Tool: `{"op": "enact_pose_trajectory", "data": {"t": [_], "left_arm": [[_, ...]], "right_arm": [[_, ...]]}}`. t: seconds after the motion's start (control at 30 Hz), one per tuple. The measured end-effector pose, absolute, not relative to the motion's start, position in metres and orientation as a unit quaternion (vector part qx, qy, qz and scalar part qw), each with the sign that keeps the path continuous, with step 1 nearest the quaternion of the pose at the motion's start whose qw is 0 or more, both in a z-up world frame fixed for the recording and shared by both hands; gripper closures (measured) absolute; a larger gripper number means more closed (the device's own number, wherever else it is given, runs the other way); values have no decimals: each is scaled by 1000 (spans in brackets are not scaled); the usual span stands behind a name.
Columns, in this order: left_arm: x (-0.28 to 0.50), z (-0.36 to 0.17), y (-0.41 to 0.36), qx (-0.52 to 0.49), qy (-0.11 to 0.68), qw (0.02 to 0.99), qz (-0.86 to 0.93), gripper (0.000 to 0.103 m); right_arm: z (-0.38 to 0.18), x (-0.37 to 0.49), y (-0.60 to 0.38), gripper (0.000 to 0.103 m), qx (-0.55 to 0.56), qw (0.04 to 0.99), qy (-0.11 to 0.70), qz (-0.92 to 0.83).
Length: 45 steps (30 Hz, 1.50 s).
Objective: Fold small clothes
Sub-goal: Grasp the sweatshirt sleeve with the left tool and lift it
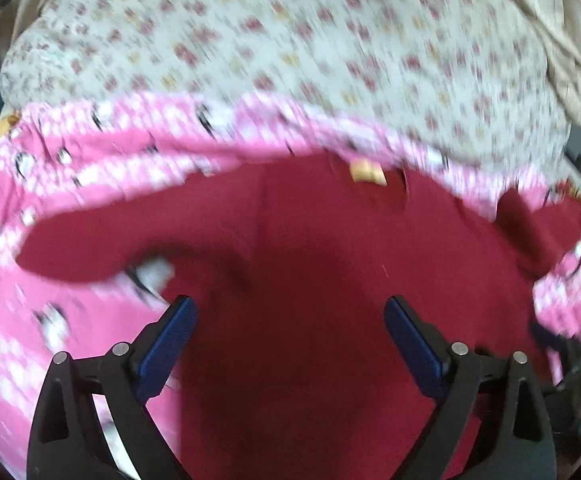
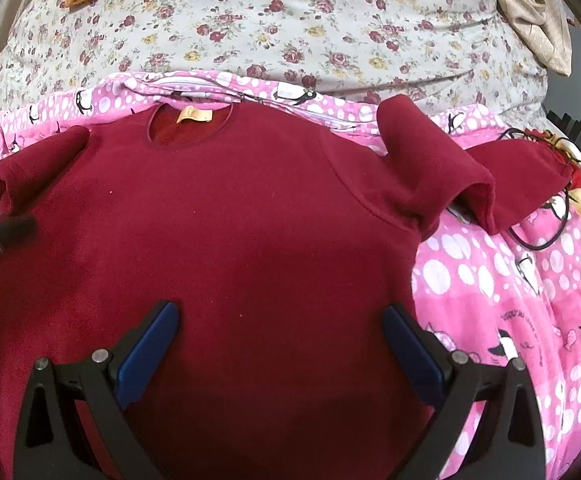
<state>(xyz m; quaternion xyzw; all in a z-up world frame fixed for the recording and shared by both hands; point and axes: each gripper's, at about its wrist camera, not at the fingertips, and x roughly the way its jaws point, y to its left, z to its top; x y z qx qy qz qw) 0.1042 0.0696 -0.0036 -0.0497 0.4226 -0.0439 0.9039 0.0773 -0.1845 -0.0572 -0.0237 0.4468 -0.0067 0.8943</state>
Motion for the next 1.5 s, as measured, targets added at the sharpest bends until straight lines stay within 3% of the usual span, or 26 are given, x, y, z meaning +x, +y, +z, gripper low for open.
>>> {"op": "enact_pose_trajectory", "data": {"t": [0.13,0.43,0.57,0.77,0.83,0.9,1.03,1.07,1.23,1.5], "left_arm": [[126,16,157,-131,411,901,-53,20],[136,-36,363,-371,401,838,10,21],[139,-72,379,-437,417,797,-14,26],[153,-74,363,-395,421,816,-24,27],[158,-72,360,-375,426,823,-19,37],[163,-68,358,-343,433,833,-5,59],[173,-64,339,-245,463,851,35,89],[173,-61,336,-226,463,856,41,101],[152,-23,341,-212,392,893,65,103],[107,37,413,-222,302,907,190,103]], "right_arm": [[-57,78,-182,0,-34,895,446,-11],[-57,80,-179,0,-46,894,446,-15],[-58,81,-179,0,-47,893,446,-15],[-58,81,-179,0,-47,894,446,-15],[-58,81,-178,0,-46,894,446,-14],[-58,81,-179,0,-47,894,446,-15],[-57,81,-179,0,-46,894,446,-15],[-57,81,-179,0,-46,894,446,-15],[-57,81,-179,0,-45,894,446,-14],[-57,81,-178,0,-46,894,445,-15]]}}
